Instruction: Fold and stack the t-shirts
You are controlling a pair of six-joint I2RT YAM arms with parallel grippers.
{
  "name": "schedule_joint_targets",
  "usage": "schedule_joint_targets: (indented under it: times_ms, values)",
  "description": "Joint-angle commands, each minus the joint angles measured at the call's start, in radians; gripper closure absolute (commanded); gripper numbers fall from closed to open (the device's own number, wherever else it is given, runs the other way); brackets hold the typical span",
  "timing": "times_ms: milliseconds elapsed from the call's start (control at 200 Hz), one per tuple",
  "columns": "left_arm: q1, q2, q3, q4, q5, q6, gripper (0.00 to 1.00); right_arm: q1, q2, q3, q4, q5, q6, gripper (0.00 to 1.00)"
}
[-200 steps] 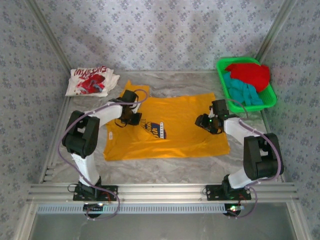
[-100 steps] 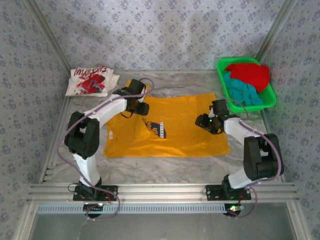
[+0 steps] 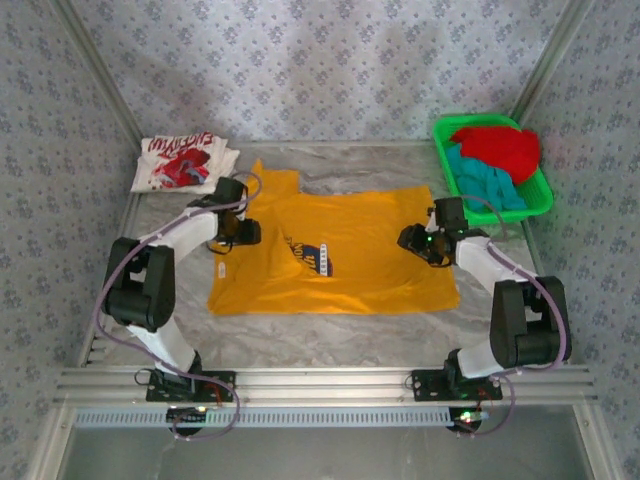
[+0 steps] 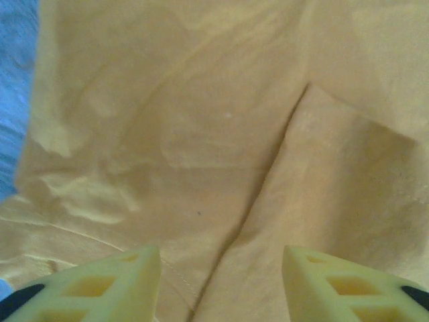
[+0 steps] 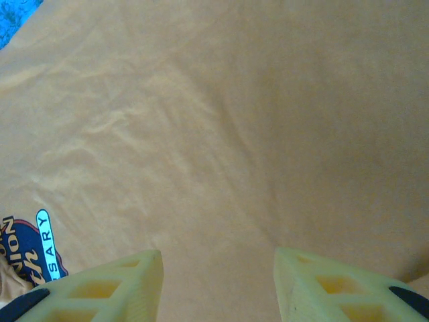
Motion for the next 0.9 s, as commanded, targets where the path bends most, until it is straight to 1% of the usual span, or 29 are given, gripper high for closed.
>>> schedule_joint_targets:
  times_ms: [0, 155, 290, 370, 420, 515, 555, 585, 620, 894]
  values:
    - [-0.01, -0.007, -0.029, 0.077, 0.089, -0.027, 0.52, -0.004, -0.007, -0.006, -0.019, -0.003, -0.023, 0.5]
    - [-0.01, 0.019, -0.065, 0.13, 0.129, -0.037, 0.53, -0.005, -0.003, -0.007, -0.014, -0.003, -0.022, 0.5]
    - [-0.01, 0.055, -0.066, 0.149, 0.126, -0.031, 0.59, -0.005, -0.002, -0.003, -0.021, -0.01, -0.024, 0.5]
    - [-0.01, 0.067, -0.07, 0.159, 0.132, -0.033, 0.69, -0.005, -0.007, -0.005, -0.026, -0.007, -0.025, 0.5]
    - [-0.01, 0.073, -0.074, 0.162, 0.129, -0.031, 0.71, -0.007, -0.011, -0.006, -0.027, -0.003, -0.026, 0.5]
    - [-0.01, 0.076, -0.074, 0.155, 0.121, -0.027, 0.8, -0.011, -0.016, -0.01, -0.029, -0.002, -0.025, 0.5]
    - [-0.01, 0.072, -0.077, 0.154, 0.118, -0.026, 0.88, -0.015, -0.018, -0.009, -0.029, -0.008, -0.025, 0.5]
    - [-0.01, 0.067, -0.077, 0.152, 0.112, -0.026, 0.95, -0.02, -0.018, -0.009, -0.028, -0.012, -0.023, 0.5]
    - [-0.008, 0.06, -0.076, 0.144, 0.102, -0.028, 1.0, -0.024, -0.018, -0.012, -0.027, -0.015, -0.022, 0.5]
    - [0.003, -0.039, -0.069, 0.109, 0.071, -0.066, 1.0, -0.036, -0.013, -0.007, -0.023, -0.023, -0.021, 0.5]
